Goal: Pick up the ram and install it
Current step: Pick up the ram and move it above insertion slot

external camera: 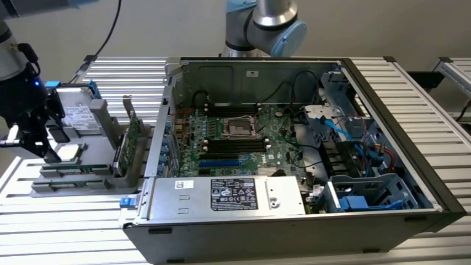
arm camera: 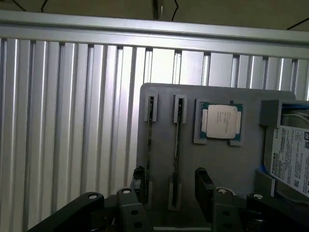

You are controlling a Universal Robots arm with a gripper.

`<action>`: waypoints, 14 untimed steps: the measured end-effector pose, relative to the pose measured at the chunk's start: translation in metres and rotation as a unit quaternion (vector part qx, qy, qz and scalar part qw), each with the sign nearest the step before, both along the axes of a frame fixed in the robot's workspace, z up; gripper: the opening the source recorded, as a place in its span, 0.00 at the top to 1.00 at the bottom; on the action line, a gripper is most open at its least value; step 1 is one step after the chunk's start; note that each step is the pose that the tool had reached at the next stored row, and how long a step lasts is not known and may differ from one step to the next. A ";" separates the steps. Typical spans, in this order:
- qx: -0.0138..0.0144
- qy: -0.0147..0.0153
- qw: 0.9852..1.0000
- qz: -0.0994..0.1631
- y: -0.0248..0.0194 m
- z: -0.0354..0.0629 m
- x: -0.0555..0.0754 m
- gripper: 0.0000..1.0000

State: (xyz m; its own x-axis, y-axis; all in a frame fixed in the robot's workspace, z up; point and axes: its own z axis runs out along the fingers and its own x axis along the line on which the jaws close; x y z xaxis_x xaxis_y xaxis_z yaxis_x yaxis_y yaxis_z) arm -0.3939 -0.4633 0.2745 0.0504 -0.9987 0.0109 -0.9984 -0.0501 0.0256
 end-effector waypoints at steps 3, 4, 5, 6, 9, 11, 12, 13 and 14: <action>0.000 0.000 1.000 -0.007 -0.0002 -0.0054 0.000 0.46; 0.000 0.000 1.000 -0.009 -0.0003 -0.0072 0.000 0.46; 0.000 0.000 1.000 -0.011 -0.0004 -0.0090 0.000 0.46; 0.000 0.000 1.000 -0.014 -0.0007 -0.0109 0.000 0.46; 0.000 0.000 1.000 -0.024 -0.0016 -0.0164 0.000 0.46; 0.000 0.000 1.000 -0.030 -0.0024 -0.0199 0.000 0.46; 0.000 0.000 0.999 -0.033 -0.0028 -0.0218 0.000 0.46; 0.000 -0.001 0.999 -0.035 -0.0036 -0.0236 0.000 0.46; 0.000 -0.001 0.999 -0.037 -0.0045 -0.0254 0.000 0.46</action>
State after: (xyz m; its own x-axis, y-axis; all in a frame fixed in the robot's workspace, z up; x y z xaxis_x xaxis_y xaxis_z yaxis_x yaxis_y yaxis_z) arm -0.3940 -0.4678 0.2491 -0.0239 -0.9997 0.0108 -0.9994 0.0242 0.0232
